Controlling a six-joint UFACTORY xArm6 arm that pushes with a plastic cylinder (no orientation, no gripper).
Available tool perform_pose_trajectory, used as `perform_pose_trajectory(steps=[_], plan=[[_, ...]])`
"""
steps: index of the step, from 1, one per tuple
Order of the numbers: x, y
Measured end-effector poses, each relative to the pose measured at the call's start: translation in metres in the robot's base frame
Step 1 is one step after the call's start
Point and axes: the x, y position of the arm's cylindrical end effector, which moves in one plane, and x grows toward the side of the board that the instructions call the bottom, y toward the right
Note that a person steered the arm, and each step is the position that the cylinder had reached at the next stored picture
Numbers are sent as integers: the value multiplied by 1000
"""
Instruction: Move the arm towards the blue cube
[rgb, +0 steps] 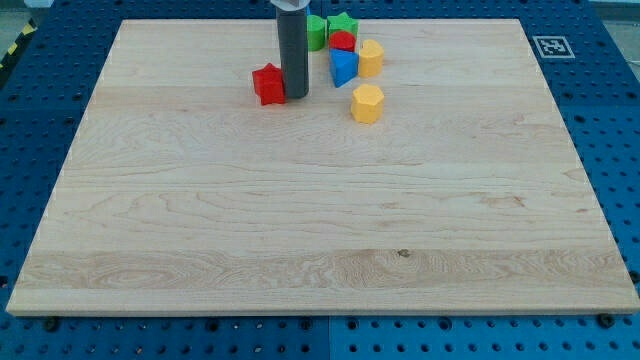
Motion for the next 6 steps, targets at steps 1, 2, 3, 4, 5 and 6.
perform_pose_trajectory(steps=[1, 2, 3, 4, 5, 6], plan=[[-25, 0], [-50, -16], [-82, -53], [-123, -59], [-145, -59], [-146, -58]])
